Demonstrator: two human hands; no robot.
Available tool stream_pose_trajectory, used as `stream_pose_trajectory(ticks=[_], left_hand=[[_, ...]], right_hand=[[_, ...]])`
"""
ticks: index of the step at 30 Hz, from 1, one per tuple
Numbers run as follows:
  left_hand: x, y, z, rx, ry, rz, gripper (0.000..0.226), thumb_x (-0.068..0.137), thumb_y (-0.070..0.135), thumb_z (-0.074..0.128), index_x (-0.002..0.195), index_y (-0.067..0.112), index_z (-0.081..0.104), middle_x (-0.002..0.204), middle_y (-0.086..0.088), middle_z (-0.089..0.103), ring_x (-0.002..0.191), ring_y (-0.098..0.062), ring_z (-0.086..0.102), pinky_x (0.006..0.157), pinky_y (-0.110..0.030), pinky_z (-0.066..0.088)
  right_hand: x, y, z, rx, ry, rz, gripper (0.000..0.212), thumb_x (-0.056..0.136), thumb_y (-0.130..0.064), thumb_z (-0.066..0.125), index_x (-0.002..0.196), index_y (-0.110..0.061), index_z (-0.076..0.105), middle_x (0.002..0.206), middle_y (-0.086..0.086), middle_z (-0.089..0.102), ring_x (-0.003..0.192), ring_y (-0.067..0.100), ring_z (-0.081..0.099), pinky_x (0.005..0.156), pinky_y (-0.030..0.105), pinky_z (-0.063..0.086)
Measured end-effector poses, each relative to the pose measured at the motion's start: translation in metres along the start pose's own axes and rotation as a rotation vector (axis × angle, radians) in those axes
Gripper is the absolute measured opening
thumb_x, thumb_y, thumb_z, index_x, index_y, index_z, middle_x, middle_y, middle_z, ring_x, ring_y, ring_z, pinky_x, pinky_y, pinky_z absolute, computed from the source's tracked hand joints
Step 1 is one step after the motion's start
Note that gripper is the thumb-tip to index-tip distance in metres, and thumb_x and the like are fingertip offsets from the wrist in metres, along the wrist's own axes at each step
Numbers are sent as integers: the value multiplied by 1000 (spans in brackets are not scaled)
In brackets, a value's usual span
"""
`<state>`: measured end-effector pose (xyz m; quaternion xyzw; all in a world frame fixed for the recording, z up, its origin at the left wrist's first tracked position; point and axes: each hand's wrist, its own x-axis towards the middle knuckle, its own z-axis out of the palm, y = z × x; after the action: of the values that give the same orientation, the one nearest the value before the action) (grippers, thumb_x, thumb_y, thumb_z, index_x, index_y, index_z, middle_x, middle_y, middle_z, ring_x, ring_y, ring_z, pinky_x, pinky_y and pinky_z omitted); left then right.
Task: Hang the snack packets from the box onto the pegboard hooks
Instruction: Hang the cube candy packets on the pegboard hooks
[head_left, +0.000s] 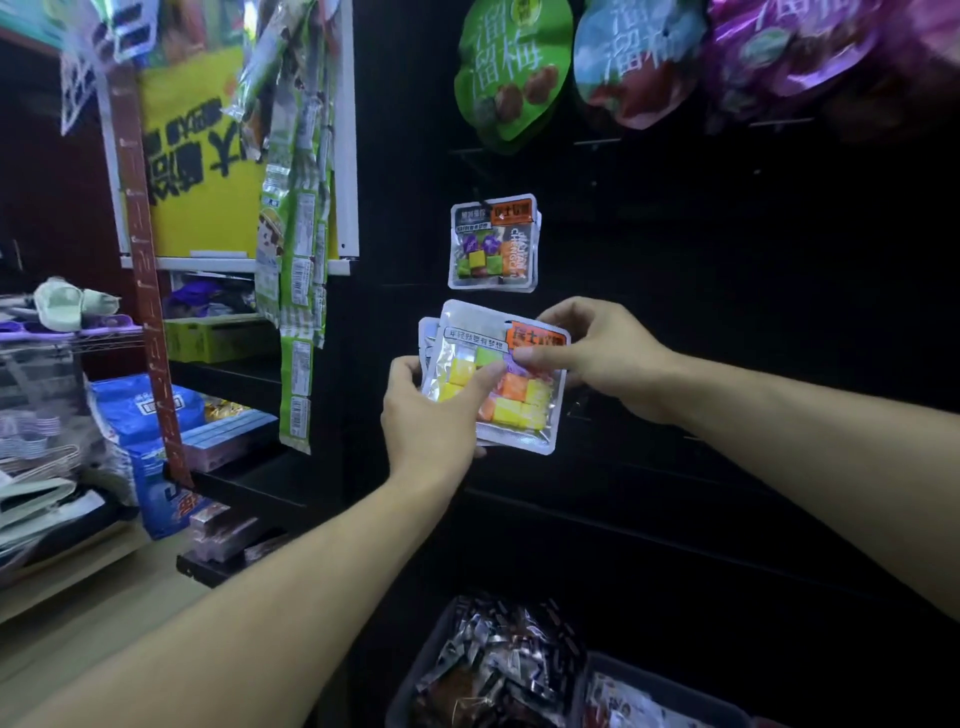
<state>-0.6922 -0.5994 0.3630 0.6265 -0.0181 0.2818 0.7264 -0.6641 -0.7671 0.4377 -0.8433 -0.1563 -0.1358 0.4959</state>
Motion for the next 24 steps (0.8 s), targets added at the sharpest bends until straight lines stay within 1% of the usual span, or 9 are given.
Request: stream_pose_trajectory(ticks=[3,5,7,10,12,15,17,21,24], left_hand=[[-4,3,1,22,-38,-4,50,79,42,92,107,21,56,96,4,77,67,-7,77,46,-24,55],[-6,3,1,27,-63,7,50,80,44,90,108,21,56,98,4,76,72,-10,78,47,-24,56],[-7,4,-1,33,-77,20,49,81,45,89,107,21,56,98,4,74,74,-9,76,47,-24,56],[-5,0,-9,37,-95,29,44,83,40,88,105,20,56,93,4,73,65,-3,73,47,-24,56],[-1,-6,-17,55,-108,18,39,86,36,87,105,20,56,96,2,74,68,-6,74,47,-25,56],[7,-14,-26,80,-138,-10,31,95,31,80,106,20,53,103,1,74,73,-8,75,49,-24,57],[10,-18,-30,93,-143,-15,27,98,29,76,108,19,53,104,2,73,71,-5,75,51,-24,58],[18,-21,-33,100,-116,33,25,99,30,74,111,18,55,101,5,73,73,-4,76,49,-22,57],[23,-21,-34,75,-107,57,25,99,30,74,111,18,56,100,5,74,79,-9,77,49,-22,57]], right_hand=[[-3,1,-7,2,0,49,46,73,-24,94,107,-6,68,95,7,80,88,22,79,74,32,62],[-1,2,-9,-2,4,78,42,73,-23,94,102,-6,70,92,7,81,87,23,79,75,34,63],[3,2,-11,-9,30,90,39,72,-22,95,99,-8,70,91,7,81,87,22,79,76,34,64],[13,-3,-15,4,162,76,35,76,-17,93,98,-9,66,91,6,78,81,16,78,61,23,58],[24,-10,-17,40,277,23,32,79,-12,90,96,-11,63,90,6,76,77,15,77,57,21,59],[46,-21,-11,50,385,-58,23,85,-11,86,91,-15,64,93,4,75,86,20,78,73,33,64],[62,-31,-3,59,427,-97,21,89,-13,82,88,-21,63,96,1,75,88,18,77,80,38,65],[96,-49,15,54,457,-145,16,92,-16,79,93,-24,65,101,-1,74,88,16,76,81,39,65],[123,-63,21,74,537,-157,19,90,-18,81,88,-26,64,100,-2,74,89,16,74,81,41,65]])
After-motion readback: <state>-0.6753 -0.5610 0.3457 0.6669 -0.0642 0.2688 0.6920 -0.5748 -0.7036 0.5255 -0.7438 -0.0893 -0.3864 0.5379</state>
